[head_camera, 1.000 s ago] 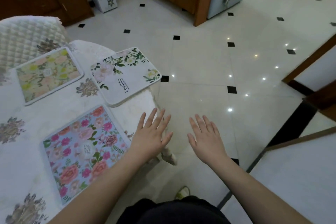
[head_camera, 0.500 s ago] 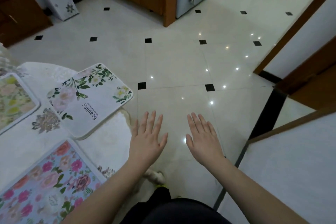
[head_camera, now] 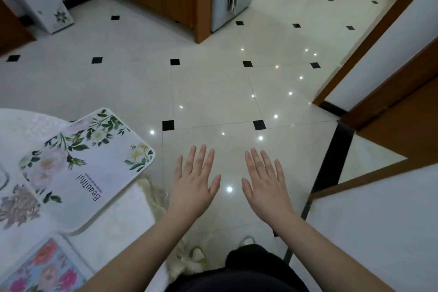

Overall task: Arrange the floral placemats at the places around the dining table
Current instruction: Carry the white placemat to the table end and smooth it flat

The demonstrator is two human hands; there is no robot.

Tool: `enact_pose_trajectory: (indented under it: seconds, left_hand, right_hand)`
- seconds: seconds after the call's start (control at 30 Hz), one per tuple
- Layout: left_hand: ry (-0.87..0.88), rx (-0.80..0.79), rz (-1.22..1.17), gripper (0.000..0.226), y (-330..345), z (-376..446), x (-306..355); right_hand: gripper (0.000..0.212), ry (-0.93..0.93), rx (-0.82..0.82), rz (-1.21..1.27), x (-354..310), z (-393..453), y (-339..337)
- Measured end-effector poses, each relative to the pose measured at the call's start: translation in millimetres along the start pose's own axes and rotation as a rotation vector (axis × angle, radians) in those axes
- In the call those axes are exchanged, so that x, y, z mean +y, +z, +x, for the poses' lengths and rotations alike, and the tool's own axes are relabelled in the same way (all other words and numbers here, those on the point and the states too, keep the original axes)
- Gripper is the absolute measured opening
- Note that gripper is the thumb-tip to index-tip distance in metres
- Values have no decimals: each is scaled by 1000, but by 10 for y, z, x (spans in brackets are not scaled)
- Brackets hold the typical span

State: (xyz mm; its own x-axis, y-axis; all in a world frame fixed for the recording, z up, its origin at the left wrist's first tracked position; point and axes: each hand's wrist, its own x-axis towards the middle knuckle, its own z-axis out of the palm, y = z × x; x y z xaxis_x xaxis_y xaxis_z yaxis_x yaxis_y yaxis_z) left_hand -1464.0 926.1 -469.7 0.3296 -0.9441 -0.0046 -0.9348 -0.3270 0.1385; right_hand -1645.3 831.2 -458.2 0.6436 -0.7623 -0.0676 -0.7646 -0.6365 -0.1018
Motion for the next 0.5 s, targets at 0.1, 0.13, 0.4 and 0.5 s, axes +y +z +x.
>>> enact_pose_trajectory:
  seconds: [0.1,0.13,0.4,0.5]
  left_hand:
    - [-10,-9,-1,69,61,221,68]
    - [-17,-12,-5,69,80,312,94]
    - [-122,-97,28,69,211,1128,497]
    - [-134,-102,58,69,198,1404,661]
  right_hand:
    - [67,2,-11,22,178,205,9]
    - [67,-2,-18,23,245,285,19]
    - [69,-90,-45,75,944,1062,32]
    - [69,-101,-68,84,1217,1348,1]
